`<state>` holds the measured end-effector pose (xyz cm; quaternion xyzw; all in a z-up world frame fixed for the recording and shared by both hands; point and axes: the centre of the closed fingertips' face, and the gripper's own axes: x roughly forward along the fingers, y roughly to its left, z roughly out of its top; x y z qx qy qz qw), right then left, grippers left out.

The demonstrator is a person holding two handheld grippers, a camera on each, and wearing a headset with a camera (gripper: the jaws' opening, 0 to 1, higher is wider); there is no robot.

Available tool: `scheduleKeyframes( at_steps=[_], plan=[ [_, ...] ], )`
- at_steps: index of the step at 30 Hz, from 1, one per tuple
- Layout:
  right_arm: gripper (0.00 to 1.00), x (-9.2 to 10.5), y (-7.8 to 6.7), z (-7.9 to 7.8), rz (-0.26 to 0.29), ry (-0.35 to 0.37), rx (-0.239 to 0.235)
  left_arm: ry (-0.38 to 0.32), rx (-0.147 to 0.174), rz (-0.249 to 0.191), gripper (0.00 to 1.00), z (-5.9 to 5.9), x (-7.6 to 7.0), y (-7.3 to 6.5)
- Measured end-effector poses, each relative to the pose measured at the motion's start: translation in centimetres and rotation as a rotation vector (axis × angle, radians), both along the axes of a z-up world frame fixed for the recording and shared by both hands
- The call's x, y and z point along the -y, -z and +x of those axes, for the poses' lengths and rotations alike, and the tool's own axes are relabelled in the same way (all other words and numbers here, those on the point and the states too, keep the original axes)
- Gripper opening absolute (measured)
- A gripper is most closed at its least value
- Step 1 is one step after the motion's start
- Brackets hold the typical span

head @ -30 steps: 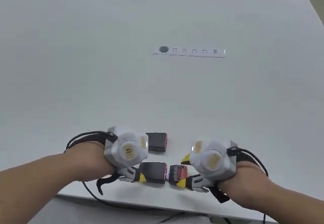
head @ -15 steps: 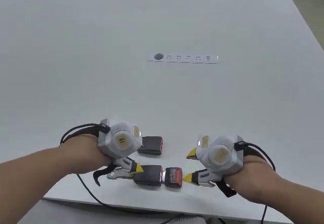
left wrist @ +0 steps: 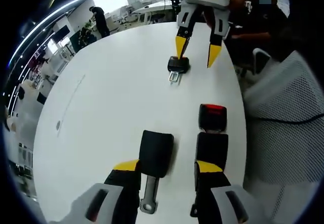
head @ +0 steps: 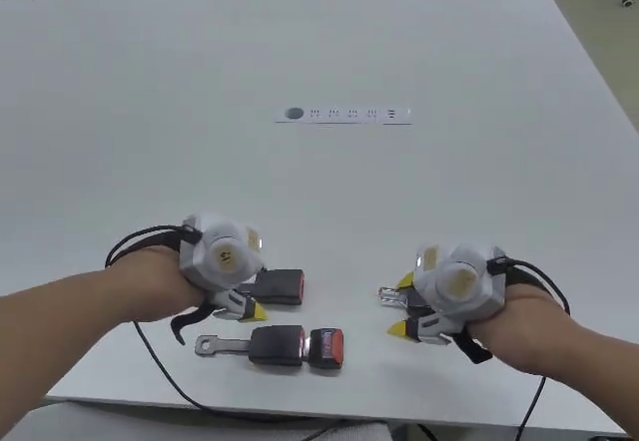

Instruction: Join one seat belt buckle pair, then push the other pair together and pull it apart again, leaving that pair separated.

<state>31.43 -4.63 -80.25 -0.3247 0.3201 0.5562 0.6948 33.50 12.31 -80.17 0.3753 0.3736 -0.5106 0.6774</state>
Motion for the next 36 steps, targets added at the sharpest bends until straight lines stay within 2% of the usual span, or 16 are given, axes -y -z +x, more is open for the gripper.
scheduleKeyframes(
  at_steps=[12, 19, 26, 36],
  plan=[
    [0.34, 2.9, 1.0, 2.2, -0.053, 0.001, 0.021, 0.002, -0.022, 0.046, 0.45, 1.2, -1.3, 1.5],
    [0.34, 4.2, 2.0, 3.0, -0.090, -0.003, 0.011, 0.007, -0.036, 0.060, 0.45, 1.8, -1.7, 2.4],
    [0.36, 4.7, 3.1, 3.4, -0.115, -0.012, -0.006, 0.027, -0.045, 0.070, 0.46, 2.5, -1.7, 3.2],
    [0.36, 4.7, 4.4, 3.7, -0.146, -0.034, -0.035, 0.084, -0.084, 0.076, 0.46, 2.6, -1.6, 4.6]
  ],
)
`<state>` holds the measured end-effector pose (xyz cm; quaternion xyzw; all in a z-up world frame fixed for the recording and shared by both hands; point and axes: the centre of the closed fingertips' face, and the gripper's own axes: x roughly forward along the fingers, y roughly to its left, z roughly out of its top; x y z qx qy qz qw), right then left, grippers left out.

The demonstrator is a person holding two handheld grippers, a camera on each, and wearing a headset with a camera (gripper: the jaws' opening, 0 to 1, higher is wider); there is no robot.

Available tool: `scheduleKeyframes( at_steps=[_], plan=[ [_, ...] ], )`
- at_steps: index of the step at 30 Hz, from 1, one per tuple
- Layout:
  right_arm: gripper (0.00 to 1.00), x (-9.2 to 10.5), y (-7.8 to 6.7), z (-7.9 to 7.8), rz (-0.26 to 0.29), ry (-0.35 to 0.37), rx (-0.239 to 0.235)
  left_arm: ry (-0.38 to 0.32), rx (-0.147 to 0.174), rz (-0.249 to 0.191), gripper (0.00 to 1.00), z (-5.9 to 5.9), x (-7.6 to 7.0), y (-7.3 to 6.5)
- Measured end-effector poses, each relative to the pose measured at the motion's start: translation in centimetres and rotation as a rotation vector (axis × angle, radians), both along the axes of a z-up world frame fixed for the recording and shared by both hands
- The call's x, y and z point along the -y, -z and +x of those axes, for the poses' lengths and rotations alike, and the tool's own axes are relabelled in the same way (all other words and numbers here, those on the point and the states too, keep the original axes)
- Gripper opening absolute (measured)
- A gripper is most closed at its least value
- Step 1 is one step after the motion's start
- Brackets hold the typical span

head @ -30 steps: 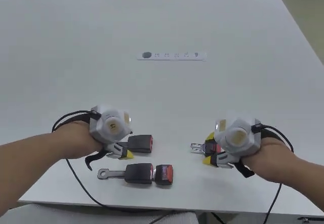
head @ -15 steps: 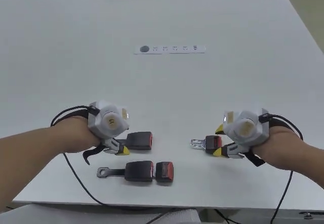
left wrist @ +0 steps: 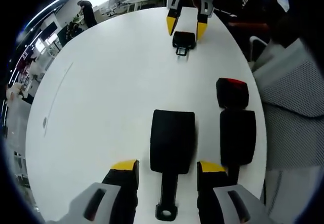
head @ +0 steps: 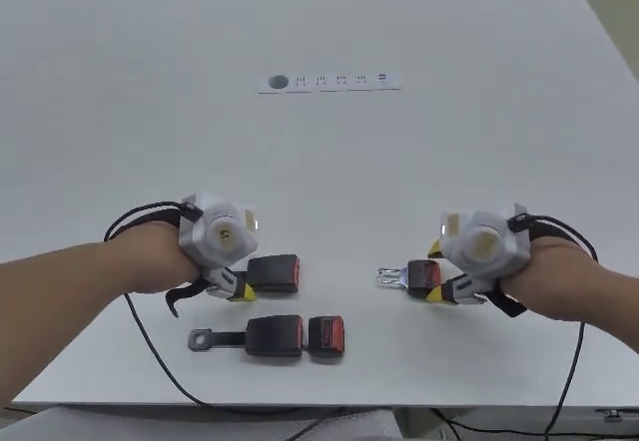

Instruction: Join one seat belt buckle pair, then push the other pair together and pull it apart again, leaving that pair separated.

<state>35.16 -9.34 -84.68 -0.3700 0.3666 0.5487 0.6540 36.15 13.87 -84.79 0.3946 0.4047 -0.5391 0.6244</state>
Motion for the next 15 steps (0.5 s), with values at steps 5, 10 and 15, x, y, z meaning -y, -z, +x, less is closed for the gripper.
scheduleKeyframes(
  at_steps=[5, 10, 15],
  plan=[
    [0.34, 0.09, 0.51, -0.01, -0.008, -0.008, -0.019, 0.008, -0.009, -0.003, 0.46, 0.27, 0.13, 0.48],
    [0.33, -0.10, 0.43, 0.09, -0.005, -0.020, -0.029, 0.024, -0.028, -0.025, 0.44, 0.30, 0.43, 0.84],
    [0.33, -0.16, 0.51, 0.13, -0.024, -0.046, -0.031, 0.022, -0.049, -0.033, 0.34, -0.02, 0.43, 0.81]
  ],
)
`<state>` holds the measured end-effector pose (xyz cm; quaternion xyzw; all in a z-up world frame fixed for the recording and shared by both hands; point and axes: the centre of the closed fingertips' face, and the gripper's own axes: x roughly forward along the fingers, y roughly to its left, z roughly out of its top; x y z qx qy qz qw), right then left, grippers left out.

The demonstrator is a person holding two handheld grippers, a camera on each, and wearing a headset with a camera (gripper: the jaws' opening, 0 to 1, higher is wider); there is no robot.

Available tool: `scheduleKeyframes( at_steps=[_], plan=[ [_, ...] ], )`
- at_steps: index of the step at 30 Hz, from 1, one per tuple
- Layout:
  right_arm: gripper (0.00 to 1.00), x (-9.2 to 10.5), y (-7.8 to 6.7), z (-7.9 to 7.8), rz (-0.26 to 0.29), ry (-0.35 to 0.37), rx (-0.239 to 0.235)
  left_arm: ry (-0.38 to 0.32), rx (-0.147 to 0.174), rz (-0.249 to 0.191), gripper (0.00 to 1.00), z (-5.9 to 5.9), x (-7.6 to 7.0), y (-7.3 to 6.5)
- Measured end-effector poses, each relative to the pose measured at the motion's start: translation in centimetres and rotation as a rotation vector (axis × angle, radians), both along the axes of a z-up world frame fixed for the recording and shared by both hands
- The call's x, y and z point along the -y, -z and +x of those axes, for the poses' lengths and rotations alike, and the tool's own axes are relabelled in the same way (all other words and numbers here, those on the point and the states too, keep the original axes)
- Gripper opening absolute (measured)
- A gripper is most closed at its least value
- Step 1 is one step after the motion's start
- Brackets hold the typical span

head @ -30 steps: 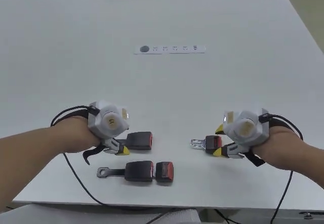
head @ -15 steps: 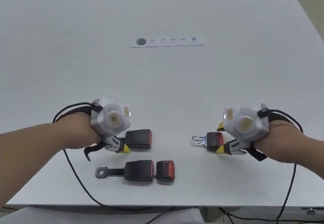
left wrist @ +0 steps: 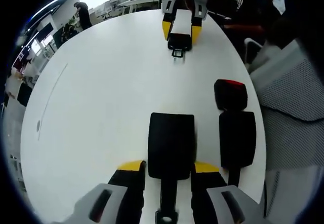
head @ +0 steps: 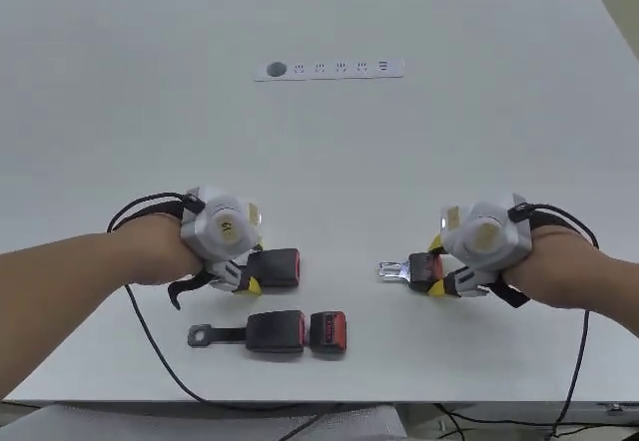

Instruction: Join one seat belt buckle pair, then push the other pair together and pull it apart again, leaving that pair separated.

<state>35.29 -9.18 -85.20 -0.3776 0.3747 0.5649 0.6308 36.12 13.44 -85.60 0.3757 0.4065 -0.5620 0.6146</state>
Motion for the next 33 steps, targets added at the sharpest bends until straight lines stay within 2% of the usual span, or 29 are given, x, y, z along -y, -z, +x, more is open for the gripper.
scheduleKeyframes(
  at_steps=[1, 2, 4, 16, 24, 33],
  plan=[
    [0.33, 0.0, 0.0, 0.0, -0.003, -0.002, 0.001, 0.002, -0.011, -0.002, 0.33, -0.2, 0.0, 0.0],
    [0.33, 0.0, 0.0, 0.0, -0.005, -0.004, 0.001, -0.003, 0.000, -0.006, 0.32, 0.0, -0.1, 0.1],
    [0.33, 0.0, 0.0, -0.1, -0.008, -0.005, 0.002, -0.018, -0.001, -0.008, 0.32, 0.2, -0.2, 0.3],
    [0.32, -1.0, -0.1, -0.1, -0.008, 0.000, 0.014, -0.005, 0.000, 0.013, 0.32, 0.0, -0.1, 0.3],
    [0.32, -3.2, -0.1, -0.4, 0.010, -0.008, 0.012, 0.022, 0.013, 0.030, 0.31, -0.2, 0.0, 0.2],
    [0.32, -5.8, 0.0, -0.3, 0.019, -0.019, 0.013, 0.016, 0.016, 0.039, 0.31, -0.3, 0.2, 0.1]
  ],
)
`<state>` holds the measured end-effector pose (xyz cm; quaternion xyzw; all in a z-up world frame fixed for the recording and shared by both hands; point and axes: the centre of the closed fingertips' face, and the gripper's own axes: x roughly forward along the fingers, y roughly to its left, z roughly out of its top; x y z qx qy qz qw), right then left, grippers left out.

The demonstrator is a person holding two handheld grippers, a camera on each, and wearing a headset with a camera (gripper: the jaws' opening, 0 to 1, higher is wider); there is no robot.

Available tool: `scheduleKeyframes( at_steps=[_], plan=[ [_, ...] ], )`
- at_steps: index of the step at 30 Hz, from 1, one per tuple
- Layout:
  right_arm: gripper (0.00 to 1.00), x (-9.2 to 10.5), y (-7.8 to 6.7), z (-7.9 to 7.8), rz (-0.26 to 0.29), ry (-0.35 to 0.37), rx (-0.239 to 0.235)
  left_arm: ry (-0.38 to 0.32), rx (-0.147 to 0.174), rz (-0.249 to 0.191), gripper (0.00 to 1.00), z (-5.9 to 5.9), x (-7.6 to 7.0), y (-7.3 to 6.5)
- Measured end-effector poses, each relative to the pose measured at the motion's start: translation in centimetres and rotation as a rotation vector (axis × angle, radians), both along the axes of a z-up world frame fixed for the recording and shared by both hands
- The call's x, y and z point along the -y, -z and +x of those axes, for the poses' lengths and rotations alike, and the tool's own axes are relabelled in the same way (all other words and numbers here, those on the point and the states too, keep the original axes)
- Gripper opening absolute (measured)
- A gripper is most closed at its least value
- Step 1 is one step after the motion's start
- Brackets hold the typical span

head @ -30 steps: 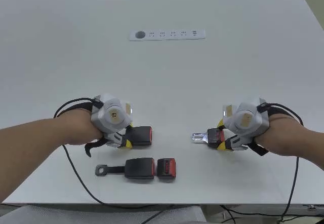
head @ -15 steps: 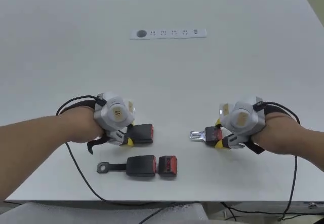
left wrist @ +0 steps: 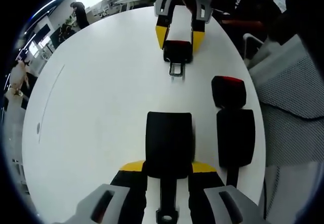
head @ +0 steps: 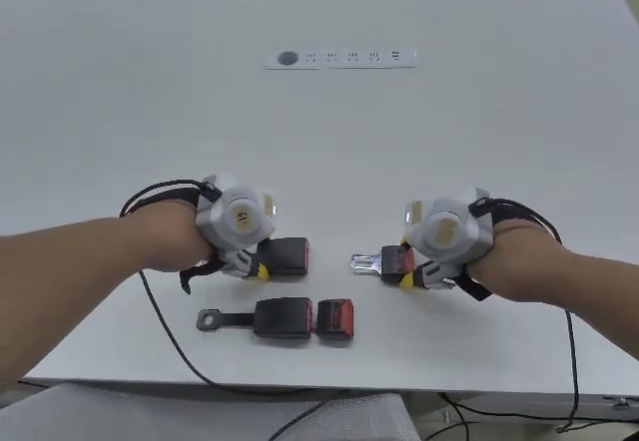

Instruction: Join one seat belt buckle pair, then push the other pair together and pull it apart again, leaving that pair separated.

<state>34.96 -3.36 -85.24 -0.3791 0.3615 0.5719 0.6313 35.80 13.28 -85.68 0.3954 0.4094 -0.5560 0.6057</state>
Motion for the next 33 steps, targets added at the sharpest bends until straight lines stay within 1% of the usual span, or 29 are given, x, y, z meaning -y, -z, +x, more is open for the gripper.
scheduleKeyframes(
  at_steps=[9, 14, 19, 22, 31, 33],
  plan=[
    [0.32, -2.0, -0.1, 0.3, 0.002, -0.001, 0.003, 0.004, -0.002, 0.007, 0.31, -0.1, 0.0, -0.1],
    [0.32, -2.6, 0.0, 0.5, 0.010, 0.002, 0.001, 0.000, -0.002, 0.009, 0.31, 0.0, 0.0, -0.1],
    [0.32, -3.8, -0.1, 0.8, 0.020, 0.007, -0.003, 0.004, 0.001, 0.008, 0.31, 0.0, 0.0, -0.1],
    [0.32, -4.4, -0.1, 0.8, 0.023, -0.006, -0.003, 0.003, 0.003, 0.006, 0.31, 0.0, -0.1, -0.1],
    [0.32, -5.5, -0.1, 0.9, 0.032, -0.018, -0.006, 0.007, -0.007, 0.014, 0.31, 0.1, -0.1, 0.0],
    [0.32, -5.7, -0.1, 0.8, 0.038, -0.013, -0.014, 0.008, -0.007, 0.016, 0.31, 0.1, -0.1, 0.0]
  ],
)
